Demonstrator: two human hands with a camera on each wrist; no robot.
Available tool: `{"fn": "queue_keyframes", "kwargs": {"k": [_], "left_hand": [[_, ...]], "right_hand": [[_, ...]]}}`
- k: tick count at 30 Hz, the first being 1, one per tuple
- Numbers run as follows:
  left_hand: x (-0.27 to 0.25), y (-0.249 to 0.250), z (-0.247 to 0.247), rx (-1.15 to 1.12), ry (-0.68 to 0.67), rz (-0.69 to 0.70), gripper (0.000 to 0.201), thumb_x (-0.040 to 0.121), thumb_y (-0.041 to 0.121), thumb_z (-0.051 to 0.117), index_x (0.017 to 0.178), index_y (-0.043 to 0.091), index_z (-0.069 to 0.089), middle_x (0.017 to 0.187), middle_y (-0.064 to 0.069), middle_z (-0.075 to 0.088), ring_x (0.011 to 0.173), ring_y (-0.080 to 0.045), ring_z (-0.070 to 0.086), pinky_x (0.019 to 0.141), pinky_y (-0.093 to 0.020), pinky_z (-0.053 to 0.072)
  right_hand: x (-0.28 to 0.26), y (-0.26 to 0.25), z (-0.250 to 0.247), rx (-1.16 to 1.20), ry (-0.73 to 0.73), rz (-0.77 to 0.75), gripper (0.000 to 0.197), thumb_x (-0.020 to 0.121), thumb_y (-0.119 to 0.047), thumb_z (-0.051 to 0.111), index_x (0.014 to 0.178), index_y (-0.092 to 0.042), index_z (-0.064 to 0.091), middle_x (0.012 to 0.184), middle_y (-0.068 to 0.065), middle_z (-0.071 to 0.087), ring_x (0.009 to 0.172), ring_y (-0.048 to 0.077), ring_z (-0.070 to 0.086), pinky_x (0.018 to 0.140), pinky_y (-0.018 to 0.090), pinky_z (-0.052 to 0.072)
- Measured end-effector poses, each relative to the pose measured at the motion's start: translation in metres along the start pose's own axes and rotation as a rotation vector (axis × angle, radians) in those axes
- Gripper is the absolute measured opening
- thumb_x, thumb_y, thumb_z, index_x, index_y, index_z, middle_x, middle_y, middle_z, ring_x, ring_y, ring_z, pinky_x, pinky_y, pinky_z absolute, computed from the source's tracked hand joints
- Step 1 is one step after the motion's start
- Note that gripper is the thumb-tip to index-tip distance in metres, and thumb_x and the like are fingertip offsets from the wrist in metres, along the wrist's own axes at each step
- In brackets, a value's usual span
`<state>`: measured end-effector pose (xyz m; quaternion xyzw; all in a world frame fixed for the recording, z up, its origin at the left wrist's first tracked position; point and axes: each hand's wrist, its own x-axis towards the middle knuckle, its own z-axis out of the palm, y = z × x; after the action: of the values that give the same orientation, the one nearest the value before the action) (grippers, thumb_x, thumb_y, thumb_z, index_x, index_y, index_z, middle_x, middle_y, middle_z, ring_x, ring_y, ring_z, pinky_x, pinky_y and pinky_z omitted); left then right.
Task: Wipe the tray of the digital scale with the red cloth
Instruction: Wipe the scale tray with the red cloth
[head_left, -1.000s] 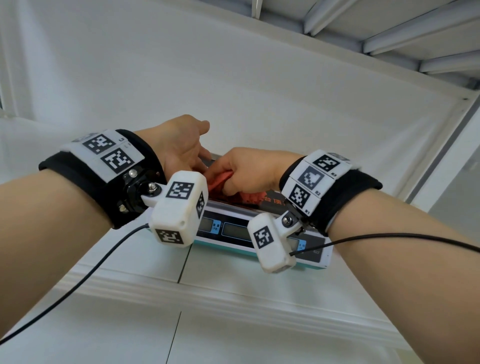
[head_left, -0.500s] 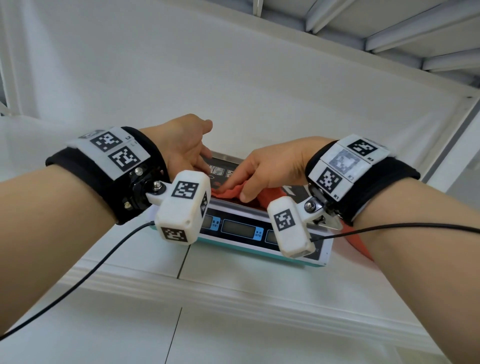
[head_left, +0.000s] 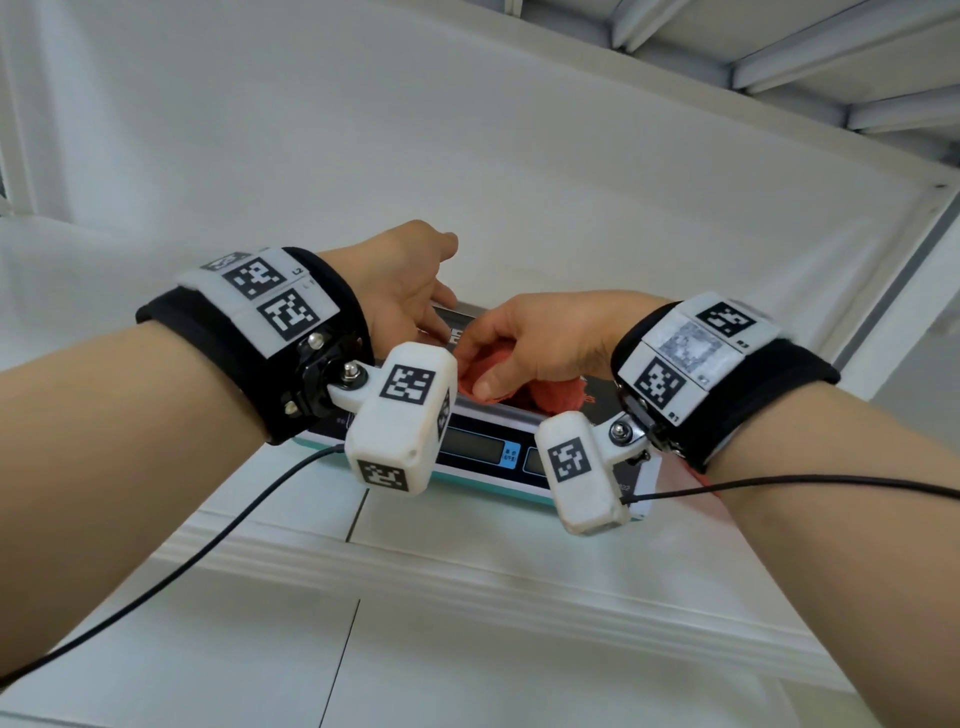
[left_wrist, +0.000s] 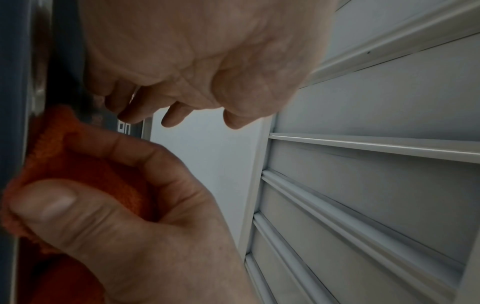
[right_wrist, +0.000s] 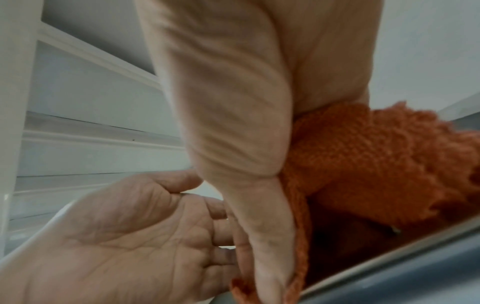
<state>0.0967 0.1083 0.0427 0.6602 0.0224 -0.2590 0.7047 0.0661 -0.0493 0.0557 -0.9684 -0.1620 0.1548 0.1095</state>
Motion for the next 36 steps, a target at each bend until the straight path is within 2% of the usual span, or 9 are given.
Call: {"fn": "queue_keyframes", "kwargs": {"k": [3,6,10,14,19,23,26,31,36], "left_hand": [[0.003,-0.002,0.004,0.004,-0.048,-0.017,0.077,0.094,0.061,0.031,0.146,0.004,0.034,0.149,-0.031,0.032,0.136,-0.044,0.032,0.105,-0.058,0.032],[0.000,-0.005,0.008,0.028,-0.023,-0.015,0.075,0.096,0.060,0.029,0.143,0.002,0.038,0.148,-0.030,0.034,0.136,-0.040,0.034,0.092,-0.051,0.041],[0.001,-0.007,0.011,0.059,0.025,0.006,0.073,0.098,0.057,0.029,0.146,0.002,0.032,0.150,-0.028,0.031,0.142,-0.037,0.025,0.107,-0.049,0.027],[0.001,-0.007,0.015,0.082,0.040,0.014,0.073,0.097,0.057,0.030,0.146,0.002,0.032,0.152,-0.028,0.028,0.143,-0.037,0.021,0.108,-0.049,0.025],[0.002,-0.006,0.021,0.110,0.040,0.020,0.074,0.097,0.057,0.031,0.146,0.002,0.032,0.151,-0.028,0.028,0.143,-0.037,0.020,0.108,-0.048,0.024],[0.002,-0.008,0.022,0.114,0.053,0.030,0.074,0.097,0.057,0.030,0.147,0.001,0.030,0.151,-0.027,0.030,0.143,-0.036,0.022,0.105,-0.046,0.027],[0.000,-0.009,0.022,0.112,0.061,0.039,0.073,0.098,0.055,0.029,0.147,0.000,0.030,0.149,-0.027,0.034,0.141,-0.035,0.025,0.090,-0.042,0.030],[0.002,-0.011,0.019,0.094,0.068,0.053,0.072,0.098,0.054,0.031,0.143,-0.001,0.034,0.149,-0.025,0.034,0.142,-0.034,0.024,0.109,-0.043,0.025],[-0.001,-0.010,0.020,0.088,0.067,0.048,0.071,0.099,0.053,0.030,0.144,-0.001,0.033,0.150,-0.026,0.033,0.141,-0.035,0.025,0.105,-0.043,0.028]], "right_hand": [[-0.003,0.000,0.000,-0.024,0.023,-0.005,0.026,0.081,-0.036,0.078,0.103,-0.046,0.070,0.106,-0.017,0.065,0.101,0.010,0.061,0.089,0.033,0.051],[-0.005,0.000,0.000,-0.057,0.038,-0.003,0.021,0.079,-0.039,0.080,0.094,-0.048,0.070,0.106,-0.018,0.065,0.102,0.010,0.061,0.093,0.036,0.052],[-0.007,0.005,-0.001,-0.094,0.033,0.007,0.024,0.076,-0.041,0.082,0.095,-0.048,0.071,0.107,-0.019,0.066,0.103,0.011,0.062,0.097,0.040,0.052],[-0.009,0.011,0.001,-0.086,0.033,0.014,0.025,0.074,-0.040,0.083,0.095,-0.045,0.070,0.105,-0.019,0.064,0.103,0.014,0.062,0.095,0.043,0.053],[-0.011,0.011,0.003,-0.061,0.071,0.009,0.027,0.074,-0.034,0.084,0.097,-0.041,0.070,0.096,-0.018,0.061,0.093,0.012,0.062,0.066,0.026,0.049],[-0.012,0.009,0.004,-0.068,0.103,0.019,0.029,0.072,-0.034,0.084,0.097,-0.041,0.070,0.097,-0.018,0.060,0.090,0.011,0.061,0.065,0.026,0.048],[-0.011,0.008,0.006,-0.079,0.109,0.022,0.030,0.072,-0.033,0.082,0.096,-0.043,0.068,0.095,-0.017,0.060,0.086,0.010,0.062,0.062,0.025,0.048],[-0.010,0.009,0.009,-0.031,0.119,-0.001,0.029,0.072,-0.030,0.082,0.094,-0.042,0.068,0.091,-0.015,0.066,0.083,0.009,0.065,0.064,0.025,0.052],[-0.010,0.013,0.006,0.127,0.087,-0.004,0.029,0.069,-0.020,0.087,0.094,-0.030,0.075,0.086,-0.008,0.073,0.077,0.011,0.069,0.064,0.027,0.060]]}}
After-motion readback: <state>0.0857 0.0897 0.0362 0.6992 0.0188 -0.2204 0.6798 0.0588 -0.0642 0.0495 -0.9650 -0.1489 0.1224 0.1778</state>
